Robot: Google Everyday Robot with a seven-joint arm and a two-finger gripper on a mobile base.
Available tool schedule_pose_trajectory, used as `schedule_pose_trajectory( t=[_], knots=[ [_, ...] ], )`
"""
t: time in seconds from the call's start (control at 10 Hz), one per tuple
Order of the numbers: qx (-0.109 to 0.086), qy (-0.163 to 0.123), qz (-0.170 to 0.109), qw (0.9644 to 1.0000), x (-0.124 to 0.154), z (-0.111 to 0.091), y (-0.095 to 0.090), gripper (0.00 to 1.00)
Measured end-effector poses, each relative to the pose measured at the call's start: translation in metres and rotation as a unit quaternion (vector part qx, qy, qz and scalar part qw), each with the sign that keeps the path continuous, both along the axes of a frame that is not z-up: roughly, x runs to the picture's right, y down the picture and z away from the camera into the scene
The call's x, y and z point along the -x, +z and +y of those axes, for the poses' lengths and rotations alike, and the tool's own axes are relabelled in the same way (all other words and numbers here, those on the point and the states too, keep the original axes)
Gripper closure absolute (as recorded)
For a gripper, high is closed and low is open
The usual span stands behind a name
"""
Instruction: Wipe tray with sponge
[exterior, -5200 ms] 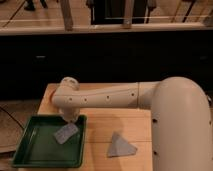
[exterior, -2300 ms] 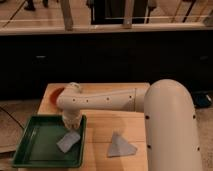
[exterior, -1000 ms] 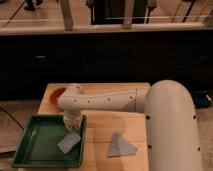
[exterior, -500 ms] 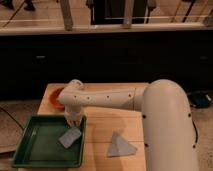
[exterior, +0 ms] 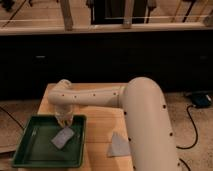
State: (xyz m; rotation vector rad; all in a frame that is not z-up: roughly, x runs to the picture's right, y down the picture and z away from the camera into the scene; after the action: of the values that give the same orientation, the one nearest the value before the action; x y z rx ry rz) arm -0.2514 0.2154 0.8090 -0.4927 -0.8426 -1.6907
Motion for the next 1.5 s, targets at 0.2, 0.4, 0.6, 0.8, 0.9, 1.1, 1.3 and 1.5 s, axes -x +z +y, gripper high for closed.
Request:
schedule_pose_trajectory(
  t=[0.2, 0.4, 0.6, 0.8, 0.9, 1.1, 1.3, 1.5],
  knots=[
    [0.015, -0.036, -0.022, 0.999, 0.015, 0.019, -0.013, 1.0],
    [0.028, -0.053, -0.027, 0.9979, 0.01, 0.032, -0.022, 1.0],
    [0.03, -0.053, -0.013, 0.998, -0.017, 0.037, -0.029, 1.0],
    [0.029, -0.04, 0.013, 0.9987, -0.052, 0.035, -0.028, 1.0],
    [0.027, -0.034, 0.024, 0.9988, -0.065, 0.031, -0.025, 1.0],
    [0.022, -0.033, 0.039, 0.9984, -0.077, 0.018, -0.014, 1.0],
    [0.015, -0.037, 0.045, 0.9982, -0.075, -0.003, 0.003, 1.0],
    [0.013, -0.046, 0.04, 0.9981, -0.054, -0.014, 0.013, 1.0]
  ],
)
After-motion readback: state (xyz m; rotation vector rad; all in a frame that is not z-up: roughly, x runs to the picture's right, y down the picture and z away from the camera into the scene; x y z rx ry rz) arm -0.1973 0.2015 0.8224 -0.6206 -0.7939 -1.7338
